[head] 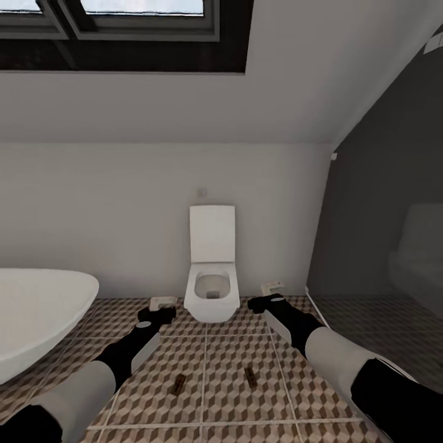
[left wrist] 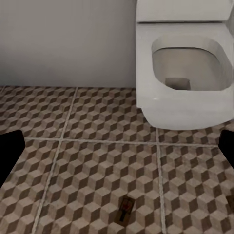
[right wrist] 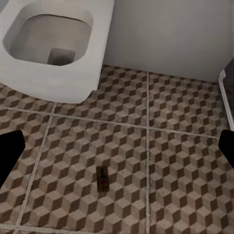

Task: Take the four mousetraps from the cabinet in the bathroom and place them on the bathroom floor. Make sure all four end up on the same floor surface, and ensure that at least two of them are either under or directly next to the same bathroom sink.

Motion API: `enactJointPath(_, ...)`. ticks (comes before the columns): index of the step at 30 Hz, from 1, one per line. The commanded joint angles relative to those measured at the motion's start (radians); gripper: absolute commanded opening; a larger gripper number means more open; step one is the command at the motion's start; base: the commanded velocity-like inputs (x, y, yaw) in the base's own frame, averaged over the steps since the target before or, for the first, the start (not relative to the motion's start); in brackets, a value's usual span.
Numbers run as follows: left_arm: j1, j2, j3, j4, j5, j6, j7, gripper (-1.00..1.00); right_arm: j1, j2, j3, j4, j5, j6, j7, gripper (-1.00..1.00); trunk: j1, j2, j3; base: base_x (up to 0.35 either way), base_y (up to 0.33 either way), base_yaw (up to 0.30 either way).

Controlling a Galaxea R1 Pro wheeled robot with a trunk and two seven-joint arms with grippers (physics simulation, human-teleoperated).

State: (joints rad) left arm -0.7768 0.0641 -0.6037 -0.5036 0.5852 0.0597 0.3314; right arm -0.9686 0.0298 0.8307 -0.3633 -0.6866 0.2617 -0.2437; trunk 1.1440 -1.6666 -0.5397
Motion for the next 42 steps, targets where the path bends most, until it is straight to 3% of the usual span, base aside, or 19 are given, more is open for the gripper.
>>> enactJointPath(1, -0.001, 0.0, -0.008, -0.003, 0.005, 0.005, 0.009, 1.0, -0.001, -0.001, 0.008, -0.002, -0.008, 0.004, -0.008, 1.0, -0.004, 0.007, 0.002, 0.0, 0.0, 0.0)
enactJointPath(42, -0.001, -0.01, -0.009, 0.01, 0.005, 0.005, 0.009, 1.0, -0.001, -0.001, 0.008, -0.002, -0.008, 0.004, -0.006, 1.0, -0.161, 0.294, 0.131, 0.0, 0.0, 0.0)
